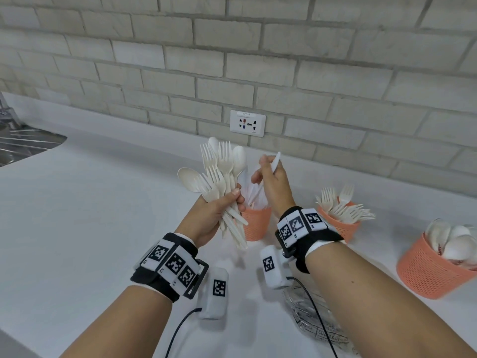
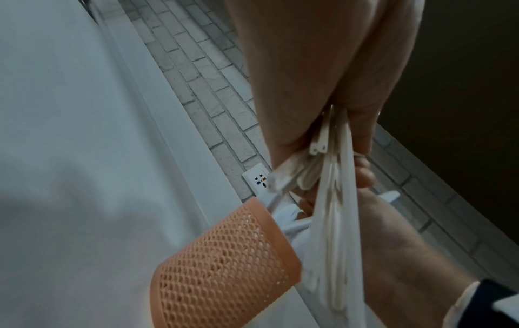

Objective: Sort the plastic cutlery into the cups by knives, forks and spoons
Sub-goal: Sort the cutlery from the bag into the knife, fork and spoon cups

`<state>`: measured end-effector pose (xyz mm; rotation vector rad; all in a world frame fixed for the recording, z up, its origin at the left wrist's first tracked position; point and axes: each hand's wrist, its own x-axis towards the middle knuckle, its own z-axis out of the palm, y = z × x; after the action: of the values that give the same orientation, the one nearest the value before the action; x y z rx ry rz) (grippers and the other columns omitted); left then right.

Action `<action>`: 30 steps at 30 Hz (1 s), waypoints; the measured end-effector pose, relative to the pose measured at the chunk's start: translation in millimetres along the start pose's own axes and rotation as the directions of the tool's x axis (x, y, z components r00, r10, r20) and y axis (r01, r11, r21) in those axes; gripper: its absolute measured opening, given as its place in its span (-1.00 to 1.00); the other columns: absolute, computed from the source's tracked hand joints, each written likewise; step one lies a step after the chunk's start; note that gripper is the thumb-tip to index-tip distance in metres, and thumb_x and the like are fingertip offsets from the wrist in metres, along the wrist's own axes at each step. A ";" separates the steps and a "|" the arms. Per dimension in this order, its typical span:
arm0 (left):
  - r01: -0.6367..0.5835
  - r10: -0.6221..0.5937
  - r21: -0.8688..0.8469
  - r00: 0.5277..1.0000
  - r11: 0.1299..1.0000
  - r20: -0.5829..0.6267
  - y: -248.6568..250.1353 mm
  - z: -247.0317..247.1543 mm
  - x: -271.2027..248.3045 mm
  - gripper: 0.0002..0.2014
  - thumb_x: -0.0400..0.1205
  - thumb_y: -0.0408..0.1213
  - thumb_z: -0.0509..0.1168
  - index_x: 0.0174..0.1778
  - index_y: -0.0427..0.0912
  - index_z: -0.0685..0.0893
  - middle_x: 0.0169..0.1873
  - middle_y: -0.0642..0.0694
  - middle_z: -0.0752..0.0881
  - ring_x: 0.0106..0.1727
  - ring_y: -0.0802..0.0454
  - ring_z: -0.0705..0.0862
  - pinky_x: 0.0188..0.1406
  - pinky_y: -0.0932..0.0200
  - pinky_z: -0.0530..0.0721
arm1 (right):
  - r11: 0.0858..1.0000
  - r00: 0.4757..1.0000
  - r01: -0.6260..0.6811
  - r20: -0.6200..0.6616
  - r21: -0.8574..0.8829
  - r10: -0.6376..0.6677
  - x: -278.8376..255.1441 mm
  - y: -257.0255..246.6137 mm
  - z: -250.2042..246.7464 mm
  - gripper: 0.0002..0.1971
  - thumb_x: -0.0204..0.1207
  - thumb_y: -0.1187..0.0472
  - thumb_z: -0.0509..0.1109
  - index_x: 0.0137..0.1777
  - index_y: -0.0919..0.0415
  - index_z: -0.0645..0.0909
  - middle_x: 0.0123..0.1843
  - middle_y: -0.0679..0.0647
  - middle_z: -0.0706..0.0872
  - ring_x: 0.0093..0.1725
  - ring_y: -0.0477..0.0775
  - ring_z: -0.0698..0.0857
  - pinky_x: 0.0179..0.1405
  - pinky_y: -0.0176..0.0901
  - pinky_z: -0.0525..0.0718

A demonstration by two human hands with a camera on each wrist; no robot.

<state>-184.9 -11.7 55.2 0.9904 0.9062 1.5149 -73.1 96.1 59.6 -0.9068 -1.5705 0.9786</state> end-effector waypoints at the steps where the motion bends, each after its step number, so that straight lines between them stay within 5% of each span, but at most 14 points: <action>1: 0.000 0.000 -0.003 1.000 1.000 -0.003 0.0 -0.8 -0.2 -0.91 0.65 -0.41 0.18 -0.07 -0.23 0.60 -0.42 -0.05 0.64 -0.42 0.11 0.67 -0.35 0.26 0.70 | 1.000 1.000 0.006 -0.017 0.017 -0.006 1.7 -1.4 -0.8 -0.75 0.71 0.04 0.05 -0.12 0.10 0.46 -0.36 0.05 0.60 -0.30 -0.04 0.60 -0.04 -0.12 0.58; 7: 0.021 -0.021 0.032 1.000 0.999 0.000 -2.5 0.6 -1.0 -0.92 0.64 -0.39 0.20 -0.05 -0.23 0.61 -0.41 -0.04 0.66 -0.41 0.12 0.67 -0.36 0.23 0.71 | 0.974 0.994 -0.035 0.095 -0.223 0.058 2.8 -5.0 -4.1 -0.50 0.71 0.02 0.02 -0.45 0.14 0.50 -0.44 0.02 0.62 -0.34 -0.04 0.60 -0.12 -0.19 0.49; 10: 0.029 -0.029 0.048 1.000 0.998 0.000 -3.6 2.9 -1.7 -0.92 0.64 -0.38 0.21 -0.06 -0.24 0.61 -0.42 -0.02 0.66 -0.42 0.13 0.68 -0.38 0.24 0.70 | 0.900 0.971 -0.018 0.208 -0.436 0.120 9.1 -10.3 -5.5 -0.48 0.68 -0.01 0.07 -0.42 0.21 0.61 -0.37 0.06 0.64 -0.17 0.11 0.59 0.00 -0.09 0.48; 12: 0.032 -0.032 0.047 0.999 0.998 0.008 -3.1 4.9 -2.2 -0.92 0.65 -0.38 0.20 -0.05 -0.25 0.60 -0.46 -0.01 0.64 -0.44 0.13 0.67 -0.39 0.22 0.71 | 0.887 0.980 0.044 0.192 -0.459 0.051 12.2 -13.0 -7.4 -0.55 0.66 0.01 0.14 -0.32 0.32 0.60 -0.37 0.09 0.61 -0.22 0.11 0.59 -0.13 -0.09 0.49; 15: 0.037 -0.038 0.057 0.999 0.998 0.012 -1.7 6.8 -3.7 -0.92 0.66 -0.35 0.19 -0.02 -0.24 0.58 -0.50 0.01 0.61 -0.46 0.12 0.65 -0.37 0.15 0.69 | 0.884 0.990 0.138 0.076 -0.446 -0.116 9.8 -20.3 -11.1 -0.68 0.63 0.00 0.22 -0.26 0.22 0.46 -0.48 -0.08 0.46 -0.39 -0.05 0.49 -0.28 -0.17 0.43; 19: 0.039 -0.040 0.073 0.999 0.997 0.016 -0.9 9.0 -5.4 -0.91 0.66 -0.33 0.20 -0.02 -0.21 0.59 -0.52 0.02 0.61 -0.47 0.10 0.64 -0.35 0.11 0.69 | 0.748 0.986 0.158 0.143 -0.644 -0.086 7.7 -16.9 -11.2 -0.66 0.57 -0.06 0.30 -0.33 0.16 0.48 -0.39 0.02 0.58 -0.16 0.16 0.64 0.10 0.02 0.41; 22: 0.039 -0.040 0.108 0.999 0.993 0.007 -0.4 9.5 -7.1 -0.91 0.66 -0.32 0.20 -0.06 -0.22 0.59 -0.54 0.01 0.63 -0.46 0.08 0.63 -0.33 0.11 0.66 | 0.625 0.982 0.141 0.188 -0.768 0.010 4.6 -14.1 -9.4 -0.63 0.47 -0.17 0.36 -0.37 0.10 0.54 -0.27 0.00 0.61 0.07 0.12 0.61 0.13 0.02 0.31; 24: 0.037 -0.036 0.111 0.999 0.993 -0.012 -0.1 8.3 -7.3 -0.93 0.66 -0.31 0.22 -0.04 -0.21 0.58 -0.54 0.01 0.63 -0.45 0.07 0.62 -0.30 0.10 0.65 | 0.647 0.982 0.151 0.186 -0.748 -0.014 4.0 -18.6 -10.0 -0.60 0.39 -0.24 0.39 -0.03 0.08 0.64 -0.07 0.01 0.64 0.20 0.11 0.51 0.18 0.07 0.32; 26: 0.037 -0.034 0.108 0.999 0.993 -0.024 0.6 6.8 -6.8 -0.96 0.65 -0.31 0.23 -0.05 -0.18 0.56 -0.54 -0.02 0.62 -0.46 0.07 0.62 -0.29 0.10 0.65 | 0.692 0.982 0.181 0.161 -0.699 -0.095 5.4 -27.5 -12.4 -0.49 0.38 -0.17 0.44 0.25 0.08 0.54 0.16 0.04 0.60 0.28 0.12 0.46 0.22 0.08 0.36; 30: 0.025 -0.020 0.110 0.999 0.994 -0.048 0.9 4.9 -5.7 -0.90 0.66 -0.28 0.23 -0.17 -0.17 0.53 -0.53 -0.09 0.59 -0.49 0.07 0.62 -0.42 0.20 0.66 | 0.850 0.906 0.393 -0.008 -0.352 -0.422 -11.5 -56.6 -10.9 -0.79 0.46 0.22 0.43 0.04 0.27 0.57 -0.12 0.08 0.56 -0.10 -0.02 0.52 -0.08 -0.15 0.51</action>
<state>-180.1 -17.3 57.2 1.0247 1.0410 1.4872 -64.4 65.5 109.0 -0.7854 -1.7966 0.3616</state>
